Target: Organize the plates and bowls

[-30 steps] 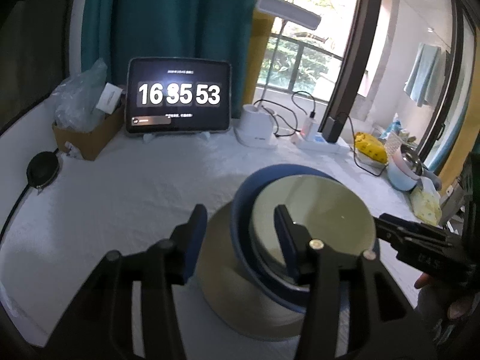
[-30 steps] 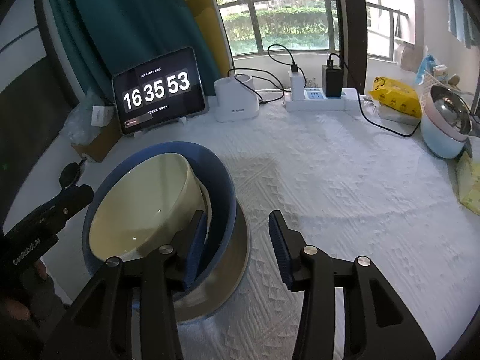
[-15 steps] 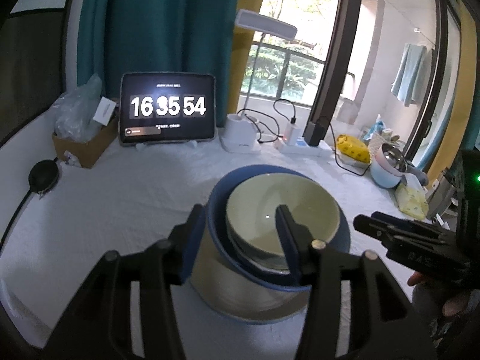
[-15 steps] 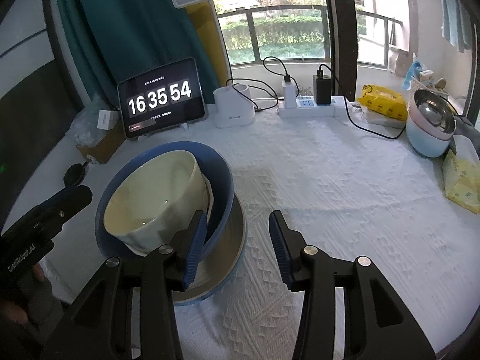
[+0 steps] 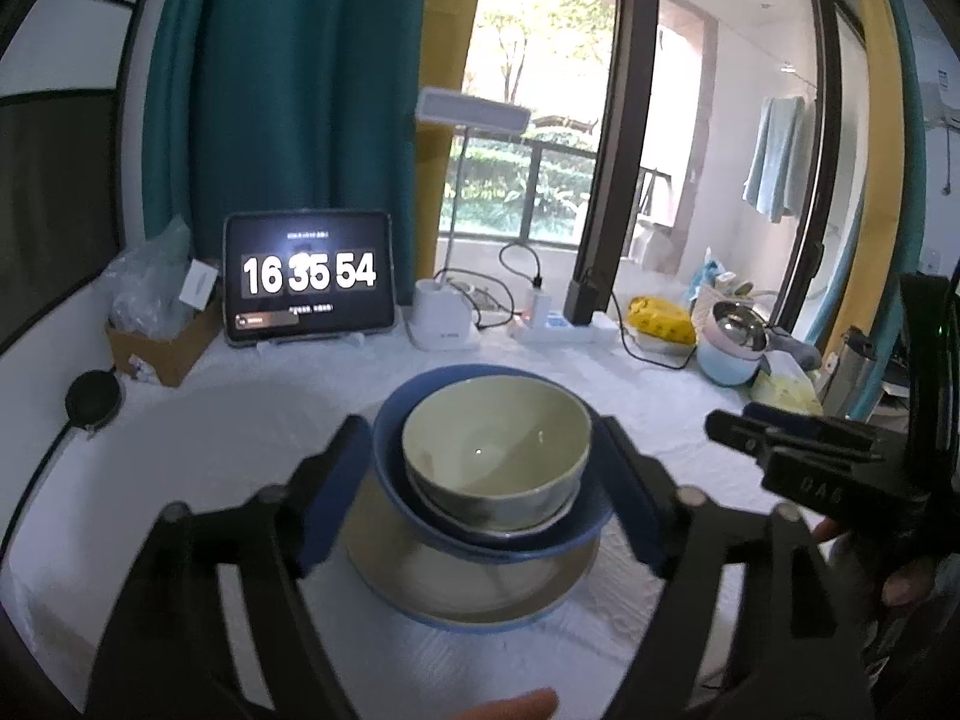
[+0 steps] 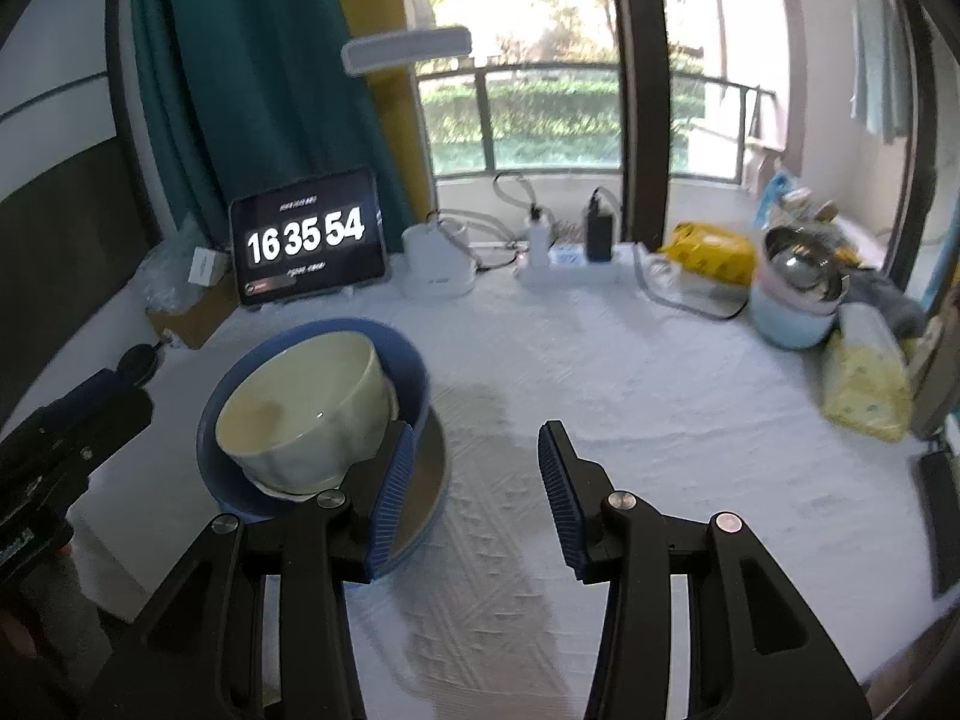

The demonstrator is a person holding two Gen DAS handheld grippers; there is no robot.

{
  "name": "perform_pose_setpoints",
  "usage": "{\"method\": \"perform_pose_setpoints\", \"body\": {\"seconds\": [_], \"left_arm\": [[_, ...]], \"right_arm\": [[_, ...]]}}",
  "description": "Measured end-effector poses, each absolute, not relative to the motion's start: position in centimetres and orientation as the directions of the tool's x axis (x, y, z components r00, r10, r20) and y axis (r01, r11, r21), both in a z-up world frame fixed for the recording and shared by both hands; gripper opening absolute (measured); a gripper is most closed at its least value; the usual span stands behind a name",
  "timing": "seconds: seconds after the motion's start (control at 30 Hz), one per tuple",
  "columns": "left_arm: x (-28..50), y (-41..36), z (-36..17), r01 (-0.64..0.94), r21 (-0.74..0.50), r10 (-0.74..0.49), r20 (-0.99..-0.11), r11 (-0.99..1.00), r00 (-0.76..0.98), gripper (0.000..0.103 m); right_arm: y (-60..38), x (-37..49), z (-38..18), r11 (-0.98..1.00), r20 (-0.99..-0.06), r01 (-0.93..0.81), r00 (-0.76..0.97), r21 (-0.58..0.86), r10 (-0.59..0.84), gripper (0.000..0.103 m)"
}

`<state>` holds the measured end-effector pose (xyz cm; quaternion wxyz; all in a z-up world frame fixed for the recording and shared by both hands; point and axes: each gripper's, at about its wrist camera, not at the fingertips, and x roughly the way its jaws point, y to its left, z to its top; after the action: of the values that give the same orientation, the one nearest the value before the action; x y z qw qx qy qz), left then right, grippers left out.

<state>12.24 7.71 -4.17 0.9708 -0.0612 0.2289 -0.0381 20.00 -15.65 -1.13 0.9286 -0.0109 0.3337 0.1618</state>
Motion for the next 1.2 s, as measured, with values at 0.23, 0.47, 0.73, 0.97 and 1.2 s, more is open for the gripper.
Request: {"method": "perform_pose_setpoints", "body": {"seconds": [0.23,0.47,0.73,0.97,1.2], "left_arm": [[9.9,6.7,-2.6,0.068,-0.108,-0.105,-0.38,0.992,0.919,0.093],[7.6,5.8,-1.0,0.083,-0.087,-0.107,-0.319,0.993,0.942,0.098],[5.2,5.3,1.0,0.083,-0.083,-0.101,-0.238,0.993,0.966,0.099],[3.8,5.2,2.7,0.082,-0.089,-0.096,-0.171,0.993,0.981,0.099],[3.1,4.8,4.0,0.091,-0.061,-0.098,-0.13,0.994,0.987,0.099]], "right_arm": [[-17.4,17.4,1.0,0.963,-0.557,-0.266,0.794,0.041,0.243,0.052],[-19.0,14.9,2.7,0.97,-0.508,-0.242,0.831,0.036,0.226,0.053],[-20.5,12.0,4.5,0.977,-0.449,-0.211,0.872,0.019,0.197,0.053],[-21.7,10.2,6.1,0.983,-0.393,-0.185,0.903,0.008,0.173,0.054],[-22.3,9.0,7.4,0.987,-0.346,-0.159,0.927,-0.013,0.145,0.055]]}}
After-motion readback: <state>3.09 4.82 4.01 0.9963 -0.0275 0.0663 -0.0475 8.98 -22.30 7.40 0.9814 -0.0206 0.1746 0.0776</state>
